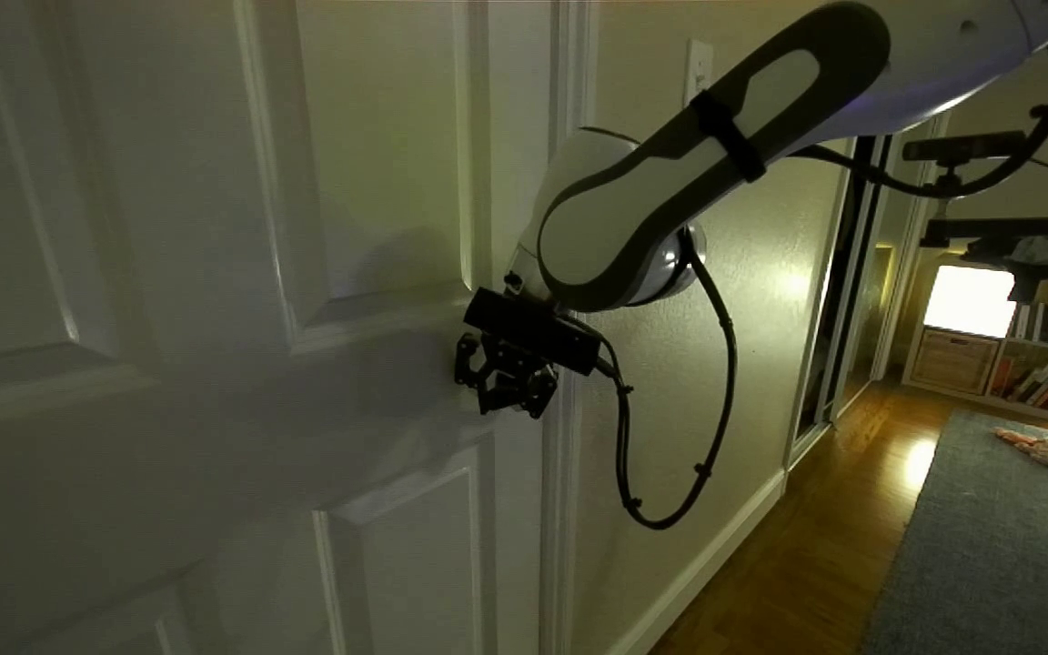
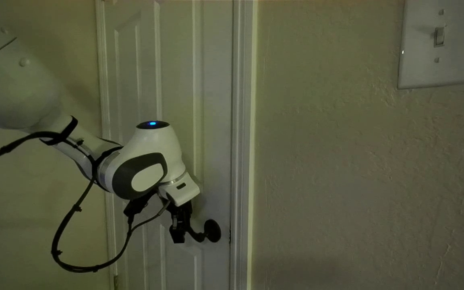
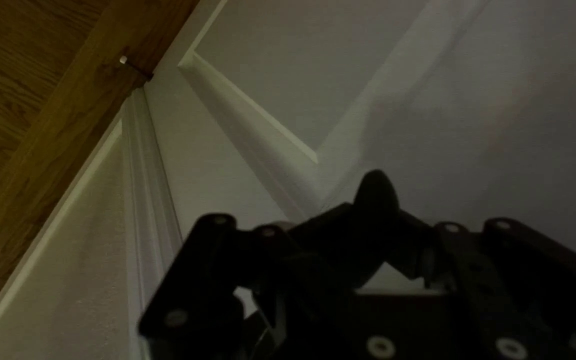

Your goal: Open the door

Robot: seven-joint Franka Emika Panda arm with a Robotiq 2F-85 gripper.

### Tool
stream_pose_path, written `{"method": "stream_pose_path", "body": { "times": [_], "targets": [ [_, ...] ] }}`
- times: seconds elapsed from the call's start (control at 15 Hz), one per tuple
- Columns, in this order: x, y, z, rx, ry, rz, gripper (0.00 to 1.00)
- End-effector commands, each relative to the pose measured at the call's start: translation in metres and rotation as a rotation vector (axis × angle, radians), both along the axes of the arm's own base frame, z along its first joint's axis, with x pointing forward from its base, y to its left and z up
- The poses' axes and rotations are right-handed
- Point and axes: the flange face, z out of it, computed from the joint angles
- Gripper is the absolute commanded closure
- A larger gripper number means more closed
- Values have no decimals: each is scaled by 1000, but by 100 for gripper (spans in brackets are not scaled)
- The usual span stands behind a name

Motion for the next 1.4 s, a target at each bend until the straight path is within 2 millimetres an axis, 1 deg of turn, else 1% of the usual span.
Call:
{"method": "stream_pose_path", "body": {
  "times": [0.0, 0.07, 0.13, 0.2, 0.27, 0.33, 0.4, 0.47, 0.53, 0.6, 0.67, 0.8, 0.87, 1.0, 1.13, 1.27, 1.33],
  "targets": [
    [-46, -22, -31, -5, 138, -19, 94],
    [-46, -20, -24, 1, 120, -7, 68],
    [-44, -17, -11, 0, 93, 6, 69],
    [-44, -16, -4, 0, 85, 15, 67],
    [-45, -15, 11, -4, 88, 27, 62],
    [-47, -14, 19, -1, 90, 38, 57],
    [-49, -15, 35, -4, 90, 53, 49],
    [-51, -18, 44, -15, 91, 54, 44],
    [-52, -19, 58, -15, 78, 52, 36],
    [-52, -18, 64, -10, 71, 55, 31],
    [-52, -17, 73, -9, 68, 65, 23],
    [-60, -16, 91, -5, 109, 87, 12],
    [-64, -15, 100, -2, 124, 97, 4],
    [-68, -13, 114, 7, 150, 113, 0],
    [-69, -11, 122, 15, 170, 115, 0],
    [-63, -12, 122, 8, 169, 97, 0],
    [-57, -13, 119, 9, 167, 79, 0]
  ]
}}
